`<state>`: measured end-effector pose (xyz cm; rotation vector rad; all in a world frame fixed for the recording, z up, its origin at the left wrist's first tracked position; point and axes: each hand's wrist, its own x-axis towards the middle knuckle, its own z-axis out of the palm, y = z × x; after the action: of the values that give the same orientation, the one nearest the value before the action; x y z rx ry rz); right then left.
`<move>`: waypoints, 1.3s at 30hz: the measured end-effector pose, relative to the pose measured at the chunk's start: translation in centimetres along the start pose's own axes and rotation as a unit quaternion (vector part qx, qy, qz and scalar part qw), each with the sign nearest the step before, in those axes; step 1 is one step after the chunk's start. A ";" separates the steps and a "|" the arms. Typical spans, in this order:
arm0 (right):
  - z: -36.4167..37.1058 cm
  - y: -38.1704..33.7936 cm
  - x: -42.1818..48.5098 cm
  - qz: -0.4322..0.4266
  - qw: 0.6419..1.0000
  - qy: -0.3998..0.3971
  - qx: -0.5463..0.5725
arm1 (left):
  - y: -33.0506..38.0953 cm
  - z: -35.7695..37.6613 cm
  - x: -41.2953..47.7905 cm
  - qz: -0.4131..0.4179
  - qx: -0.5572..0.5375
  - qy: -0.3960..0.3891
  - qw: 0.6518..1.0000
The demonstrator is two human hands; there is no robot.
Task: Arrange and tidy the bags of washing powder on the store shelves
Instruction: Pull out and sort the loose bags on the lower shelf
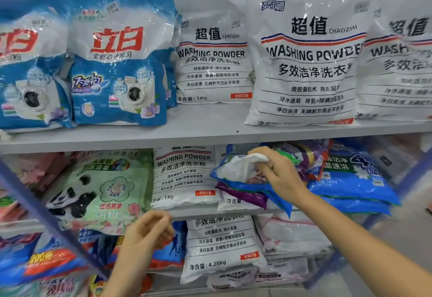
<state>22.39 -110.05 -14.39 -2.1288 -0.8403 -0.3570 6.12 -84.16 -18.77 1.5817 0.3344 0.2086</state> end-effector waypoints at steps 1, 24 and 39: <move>-0.1 -0.8 0.2 0.002 1.000 0.011 0.026 | -0.3 0.7 -0.2 0.002 0.024 -0.024 0.999; -1.5 -8.4 3.2 0.139 0.946 0.089 0.278 | 9.7 -0.2 3.1 0.217 0.107 0.024 0.970; -3.0 -10.1 7.3 0.103 0.907 0.067 0.404 | 14.0 -1.3 1.9 0.363 0.174 0.135 0.905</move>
<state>21.07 -104.47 -2.95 -1.3731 -0.5371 -0.0199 8.58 -82.48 -4.87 1.9830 -0.0306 0.9993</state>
